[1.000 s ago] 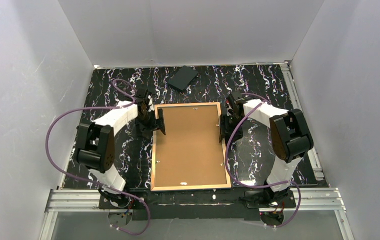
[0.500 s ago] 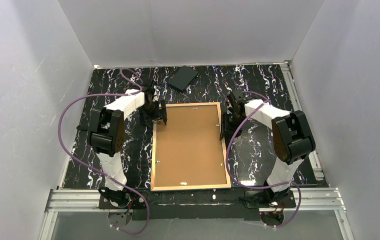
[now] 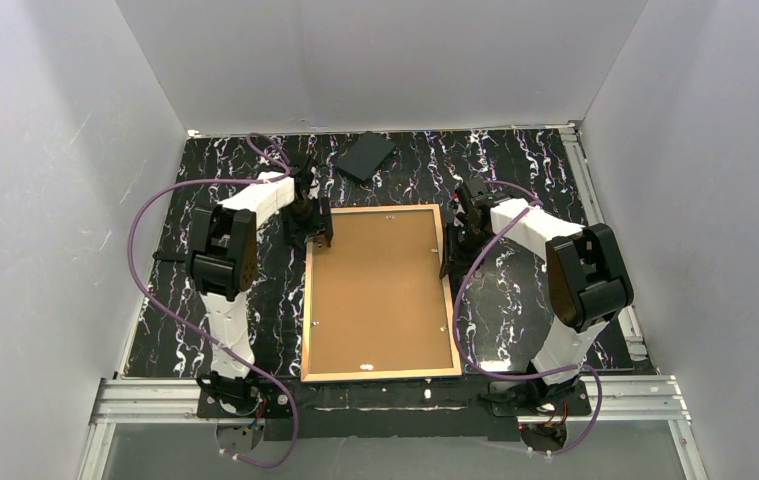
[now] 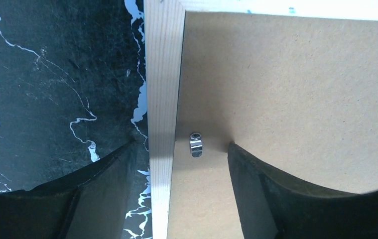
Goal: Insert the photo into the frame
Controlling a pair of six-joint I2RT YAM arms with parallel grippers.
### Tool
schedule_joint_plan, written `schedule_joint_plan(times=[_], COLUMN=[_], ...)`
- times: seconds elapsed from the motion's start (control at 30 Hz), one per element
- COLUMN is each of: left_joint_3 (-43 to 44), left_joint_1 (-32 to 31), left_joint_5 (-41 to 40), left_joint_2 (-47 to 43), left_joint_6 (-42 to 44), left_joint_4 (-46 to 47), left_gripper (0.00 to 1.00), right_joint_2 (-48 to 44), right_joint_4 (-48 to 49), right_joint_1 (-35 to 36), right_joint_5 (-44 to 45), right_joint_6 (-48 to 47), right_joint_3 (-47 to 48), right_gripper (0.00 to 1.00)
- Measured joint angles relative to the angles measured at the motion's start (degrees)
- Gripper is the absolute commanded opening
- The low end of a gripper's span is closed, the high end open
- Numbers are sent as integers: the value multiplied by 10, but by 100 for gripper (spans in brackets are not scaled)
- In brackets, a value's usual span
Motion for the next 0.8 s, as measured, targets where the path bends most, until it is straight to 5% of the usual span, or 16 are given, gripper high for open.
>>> schedule_joint_plan(times=[0.27, 0.43, 0.5, 0.8], left_joint_3=[16, 14, 14, 10], left_joint_1=[0, 5, 12, 10], left_joint_5=[0, -3, -4, -3], left_joint_2=[13, 11, 8, 6], left_joint_6=[2, 5, 10, 26], left_joint_4=[-5, -6, -10, -5], left_gripper=[51, 9, 0, 0], right_joint_2=[0, 1, 1, 2], right_joint_4=[0, 0, 0, 0], right_joint_1=[0, 0, 0, 0], right_joint_5=[-5, -6, -7, -7], right_joint_6=[0, 0, 0, -1], right_joint_3=[-3, -5, -5, -7], right_gripper=[39, 38, 38, 37])
